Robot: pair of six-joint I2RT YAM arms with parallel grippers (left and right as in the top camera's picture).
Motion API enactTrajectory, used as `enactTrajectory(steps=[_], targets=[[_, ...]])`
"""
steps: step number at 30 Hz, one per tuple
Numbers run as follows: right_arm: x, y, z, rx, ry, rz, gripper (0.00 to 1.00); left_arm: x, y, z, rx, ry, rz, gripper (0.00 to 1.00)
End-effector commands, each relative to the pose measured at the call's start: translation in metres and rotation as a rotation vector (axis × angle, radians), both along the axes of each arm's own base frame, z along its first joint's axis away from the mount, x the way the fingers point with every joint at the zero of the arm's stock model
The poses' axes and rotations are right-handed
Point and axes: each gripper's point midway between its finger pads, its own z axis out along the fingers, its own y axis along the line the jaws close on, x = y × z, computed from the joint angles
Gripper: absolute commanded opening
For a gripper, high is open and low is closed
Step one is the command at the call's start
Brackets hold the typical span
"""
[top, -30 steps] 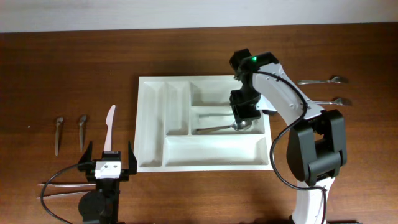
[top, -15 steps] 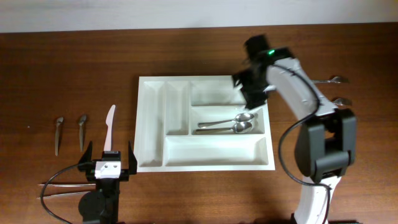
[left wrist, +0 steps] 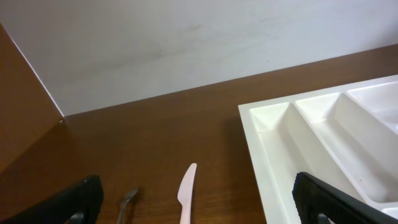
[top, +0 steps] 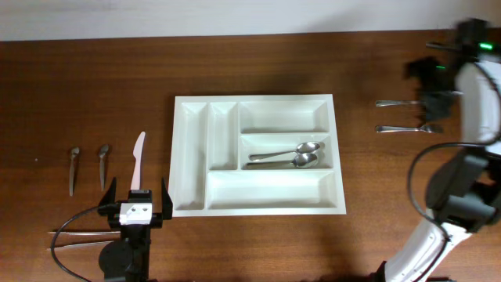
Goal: Pack container
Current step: 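Place the second spoon beside the first in the same compartment, then move the right gripper to the upper silver fork and grasp it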
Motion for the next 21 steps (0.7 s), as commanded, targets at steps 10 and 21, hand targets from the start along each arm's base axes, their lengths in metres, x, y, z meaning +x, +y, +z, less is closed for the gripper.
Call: enactTrajectory(steps=[10,21], targets=[[-0.019,-0.036,-0.044,-0.043,0.121,0.065,0.99,0.000,0.000,-0.001,0.005,0.000,0.003,0.99],[-0.033,-0.028,-0.097,0.016,0.273,0.055,1.00,0.000,0.000,-0.001,0.005,0.000,0.002,0.99]])
